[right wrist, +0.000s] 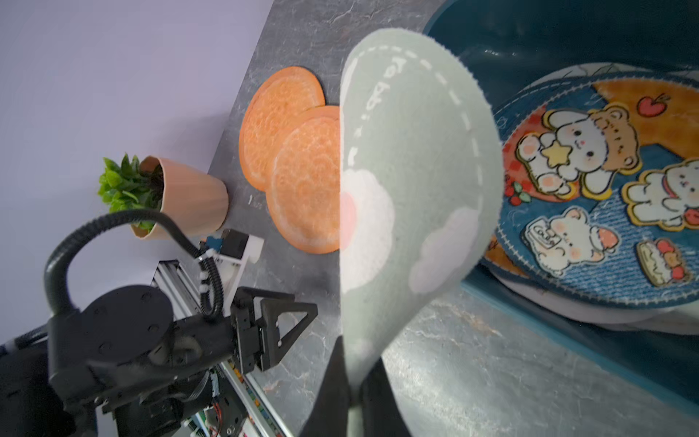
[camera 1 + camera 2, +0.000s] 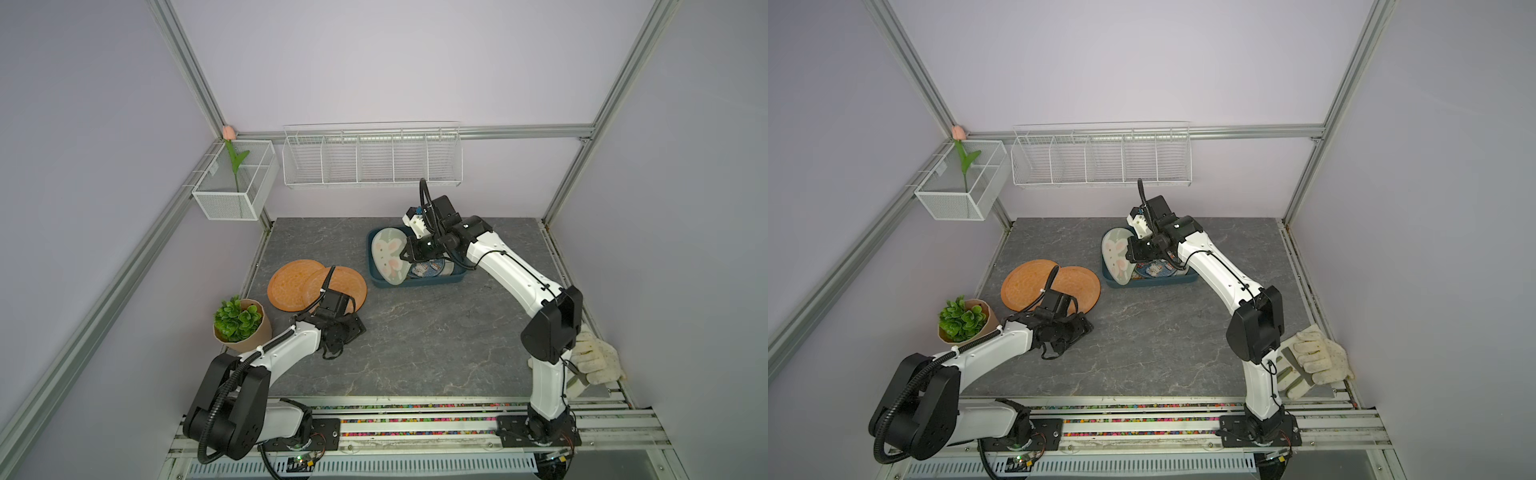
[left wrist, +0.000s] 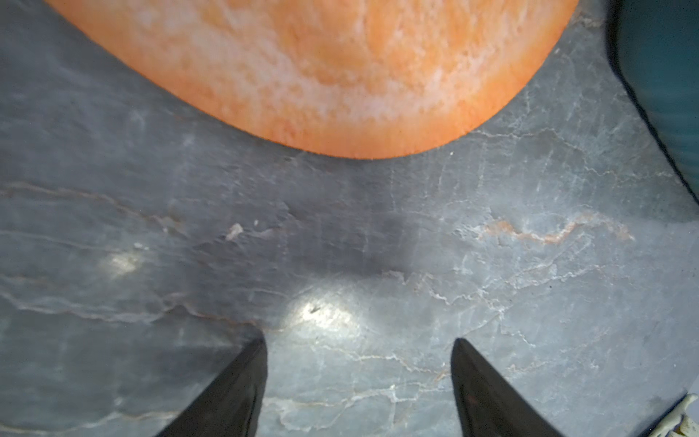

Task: Put the coasters into the storage box
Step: Place the coaster in the storage box.

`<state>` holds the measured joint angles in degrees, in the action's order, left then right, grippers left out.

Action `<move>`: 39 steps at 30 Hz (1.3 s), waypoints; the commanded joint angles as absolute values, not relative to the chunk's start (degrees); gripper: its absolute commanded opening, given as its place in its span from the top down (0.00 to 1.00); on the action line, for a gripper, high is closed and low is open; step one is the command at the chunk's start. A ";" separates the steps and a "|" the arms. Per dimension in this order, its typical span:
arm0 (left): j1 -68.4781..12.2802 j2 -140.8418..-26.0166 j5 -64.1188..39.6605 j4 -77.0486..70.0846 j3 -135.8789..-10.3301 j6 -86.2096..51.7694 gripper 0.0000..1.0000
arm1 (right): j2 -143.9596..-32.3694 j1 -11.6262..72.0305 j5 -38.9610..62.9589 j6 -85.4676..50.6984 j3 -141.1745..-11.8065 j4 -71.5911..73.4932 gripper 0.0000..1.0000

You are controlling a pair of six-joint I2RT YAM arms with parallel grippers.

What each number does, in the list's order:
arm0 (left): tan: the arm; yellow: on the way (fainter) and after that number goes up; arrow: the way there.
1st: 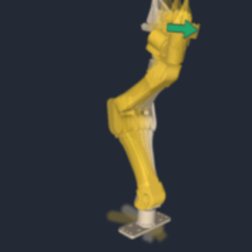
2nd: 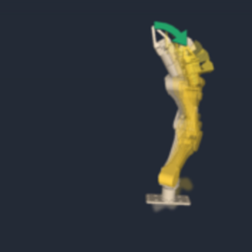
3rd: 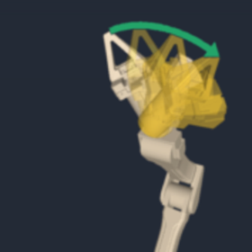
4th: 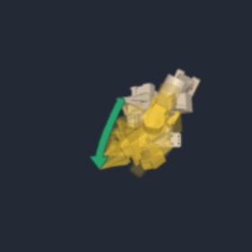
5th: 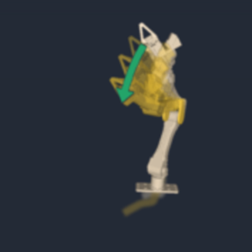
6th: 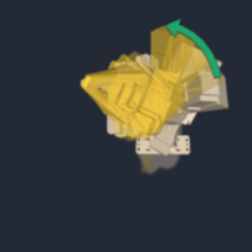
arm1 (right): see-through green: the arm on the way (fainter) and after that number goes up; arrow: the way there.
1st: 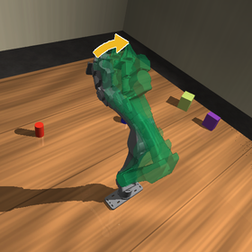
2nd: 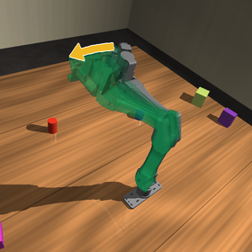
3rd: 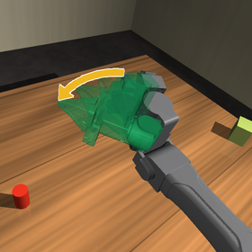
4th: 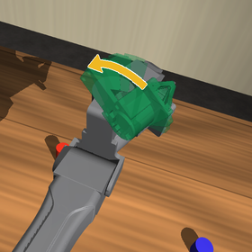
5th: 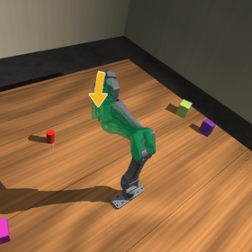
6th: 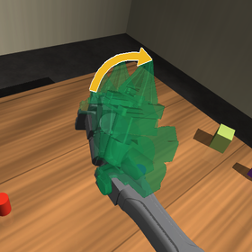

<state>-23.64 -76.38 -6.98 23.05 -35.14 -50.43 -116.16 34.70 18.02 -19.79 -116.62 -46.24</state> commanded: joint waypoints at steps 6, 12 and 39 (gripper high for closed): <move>-23.62 -73.82 -5.98 25.83 -36.08 -51.39 0.22 | -124.91 31.46 16.19 -21.34 -121.20 -41.53 0.93; -23.59 -72.47 -5.90 26.41 -35.38 -51.77 0.22 | -128.14 28.64 14.27 -21.18 -120.72 -41.04 0.93; -23.57 -72.42 -6.63 26.43 -35.33 -51.29 0.21 | -124.22 24.15 -3.99 -18.52 -110.19 -49.92 0.15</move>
